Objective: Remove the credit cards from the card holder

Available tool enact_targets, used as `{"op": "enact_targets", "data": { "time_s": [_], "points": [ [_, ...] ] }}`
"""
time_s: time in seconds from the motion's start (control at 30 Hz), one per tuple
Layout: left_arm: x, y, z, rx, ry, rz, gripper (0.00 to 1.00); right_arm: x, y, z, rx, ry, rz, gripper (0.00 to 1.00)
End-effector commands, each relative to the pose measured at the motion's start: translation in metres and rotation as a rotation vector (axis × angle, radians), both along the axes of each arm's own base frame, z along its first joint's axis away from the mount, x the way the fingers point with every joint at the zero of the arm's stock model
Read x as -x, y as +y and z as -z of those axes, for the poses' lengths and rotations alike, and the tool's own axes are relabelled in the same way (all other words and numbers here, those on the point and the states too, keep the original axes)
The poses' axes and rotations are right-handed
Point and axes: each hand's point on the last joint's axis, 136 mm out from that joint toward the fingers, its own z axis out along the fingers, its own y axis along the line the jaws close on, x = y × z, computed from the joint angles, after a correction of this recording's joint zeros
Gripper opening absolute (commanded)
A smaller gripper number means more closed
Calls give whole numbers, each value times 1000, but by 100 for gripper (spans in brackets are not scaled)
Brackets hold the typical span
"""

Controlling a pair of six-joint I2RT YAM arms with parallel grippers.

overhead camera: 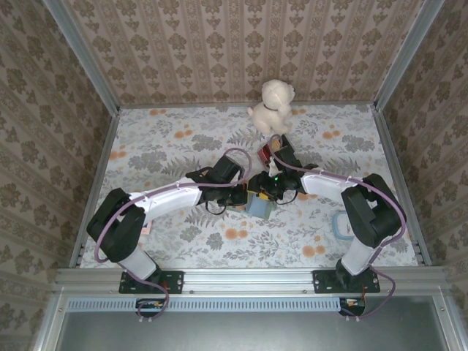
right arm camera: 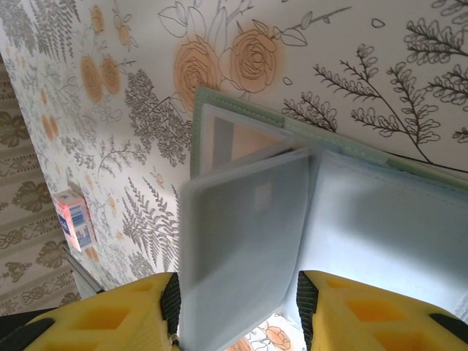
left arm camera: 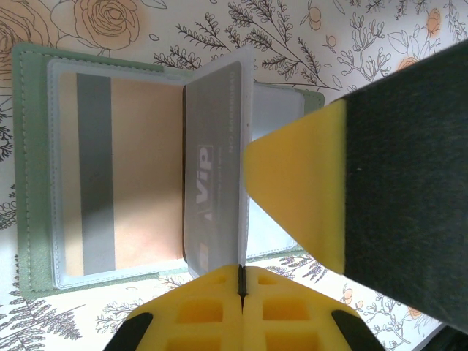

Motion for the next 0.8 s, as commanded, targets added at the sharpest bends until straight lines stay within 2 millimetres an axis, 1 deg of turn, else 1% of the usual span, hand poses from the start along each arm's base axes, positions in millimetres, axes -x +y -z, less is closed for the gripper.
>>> {"op": "enact_targets", "data": {
  "time_s": [0.0,0.17,0.33,0.43,0.5,0.6,0.77],
  "points": [
    [5,-2,4,-3,19,11,7,1,-4,8,38,22,-7,50],
    [5,-2,4,0,18,14,7,1,-3,8,41,25,-13,50],
    [6,-1,5,-2,21,15,7,0,-2,3,31,13,-17,50],
    [6,-1,4,-4,19,14,10,0,-4,4,48,15,-16,50],
    [5,1,3,-11,17,8,16,1,-7,8,68,23,-13,50],
    [3,7,-1,-20,11,-15,29,4,-12,13,96,32,-12,50],
    [0,16,-7,-12,3,-58,47,5,-16,16,124,32,-12,49]
  ]
}}
